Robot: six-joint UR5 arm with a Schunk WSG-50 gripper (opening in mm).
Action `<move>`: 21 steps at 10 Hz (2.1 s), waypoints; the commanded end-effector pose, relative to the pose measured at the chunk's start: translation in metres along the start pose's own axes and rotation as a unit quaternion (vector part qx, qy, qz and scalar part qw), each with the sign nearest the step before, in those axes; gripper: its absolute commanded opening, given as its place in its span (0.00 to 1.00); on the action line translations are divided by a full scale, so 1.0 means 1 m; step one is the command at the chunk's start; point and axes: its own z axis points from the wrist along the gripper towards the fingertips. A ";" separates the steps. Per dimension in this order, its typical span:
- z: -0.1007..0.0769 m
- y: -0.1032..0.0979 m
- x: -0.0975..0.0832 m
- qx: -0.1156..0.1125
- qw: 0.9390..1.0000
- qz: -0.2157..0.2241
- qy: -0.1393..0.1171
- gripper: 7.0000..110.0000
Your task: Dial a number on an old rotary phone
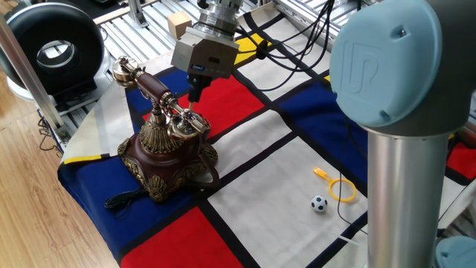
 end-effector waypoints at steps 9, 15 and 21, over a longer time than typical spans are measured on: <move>-0.003 -0.003 -0.017 -0.001 0.999 -0.008 -0.035 0.00; -0.014 -0.018 -0.007 0.015 0.999 -0.039 -0.022 0.00; -0.010 -0.022 -0.011 0.024 0.998 -0.047 -0.030 0.00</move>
